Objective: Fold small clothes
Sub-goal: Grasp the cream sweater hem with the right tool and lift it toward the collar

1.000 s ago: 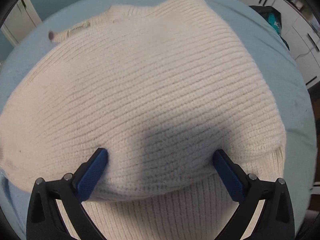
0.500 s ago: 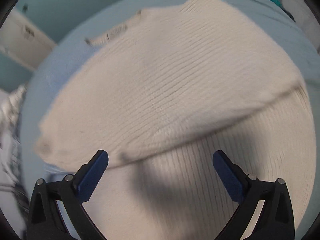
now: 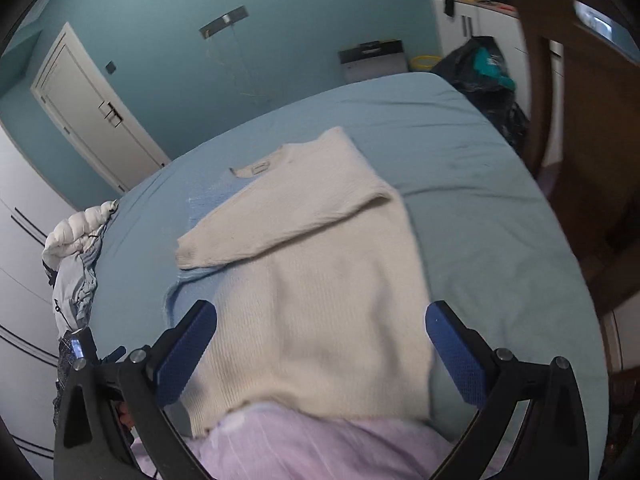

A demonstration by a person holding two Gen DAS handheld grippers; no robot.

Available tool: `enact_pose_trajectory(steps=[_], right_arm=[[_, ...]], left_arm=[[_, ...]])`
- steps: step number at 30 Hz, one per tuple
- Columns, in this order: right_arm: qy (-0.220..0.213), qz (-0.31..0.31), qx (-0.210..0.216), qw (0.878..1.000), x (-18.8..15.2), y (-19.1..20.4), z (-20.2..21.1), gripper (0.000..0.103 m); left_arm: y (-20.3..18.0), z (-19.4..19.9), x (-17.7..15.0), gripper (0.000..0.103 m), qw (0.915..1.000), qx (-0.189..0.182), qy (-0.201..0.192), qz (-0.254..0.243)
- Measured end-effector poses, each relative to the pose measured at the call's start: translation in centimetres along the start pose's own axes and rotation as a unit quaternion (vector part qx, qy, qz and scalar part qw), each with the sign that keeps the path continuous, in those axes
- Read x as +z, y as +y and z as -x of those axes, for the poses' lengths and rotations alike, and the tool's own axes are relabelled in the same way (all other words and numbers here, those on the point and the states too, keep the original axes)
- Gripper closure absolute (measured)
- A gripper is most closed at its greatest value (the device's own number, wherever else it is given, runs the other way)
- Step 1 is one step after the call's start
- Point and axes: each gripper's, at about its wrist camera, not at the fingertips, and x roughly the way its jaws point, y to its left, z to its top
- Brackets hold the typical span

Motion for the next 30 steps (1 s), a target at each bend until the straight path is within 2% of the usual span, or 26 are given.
enact_pose_trajectory(steps=[4,8,10,13,15,18,21,26,30], right_arm=[[0.009,-0.056,-0.004,0.998,-2.8,-4.4,-1.6,0.001],[-0.011,-0.139,0.058,0.989,-6.5,-8.8,-3.8,0.001],[-0.003,-0.167,0.085,0.982,-7.5,-9.6,-3.8,0.001],[0.017,-0.182,0.129,0.975,-8.7,-9.6,-5.9,0.001],[0.019,-0.168,0.122,0.978,-8.8,-9.1,-6.7,0.001],[0.016,-0.137,0.083,0.987,-9.1,-8.7,-7.8,0.001],[0.019,-0.157,0.107,0.982,-9.1,-9.6,-8.2,0.001],[0.018,-0.192,0.117,0.974,-8.2,-11.9,-8.2,0.001],[0.049,-0.219,0.145,0.964,-8.7,-13.2,-9.5,0.005]], left_arm=[[-0.2,0.9,-1.8,0.000,0.9998,-0.006,0.016,0.008],[0.2,1.7,-4.0,0.000,0.9995,-0.006,0.029,0.009],[1.0,1.7,-4.7,0.000,0.9980,-0.026,0.043,0.038],[2.1,1.3,-5.4,0.000,0.9960,-0.023,0.049,0.070],[2.4,0.9,-5.7,0.000,0.9950,-0.026,0.053,0.080],[2.4,-0.1,-6.1,0.000,0.9943,-0.024,0.065,0.081],[1.9,-0.6,-6.2,0.000,0.9945,-0.023,0.076,0.069],[1.1,-1.2,-6.3,0.000,0.9958,-0.009,0.079,0.045],[0.9,-1.7,-6.3,0.000,0.9960,-0.003,0.080,0.041]])
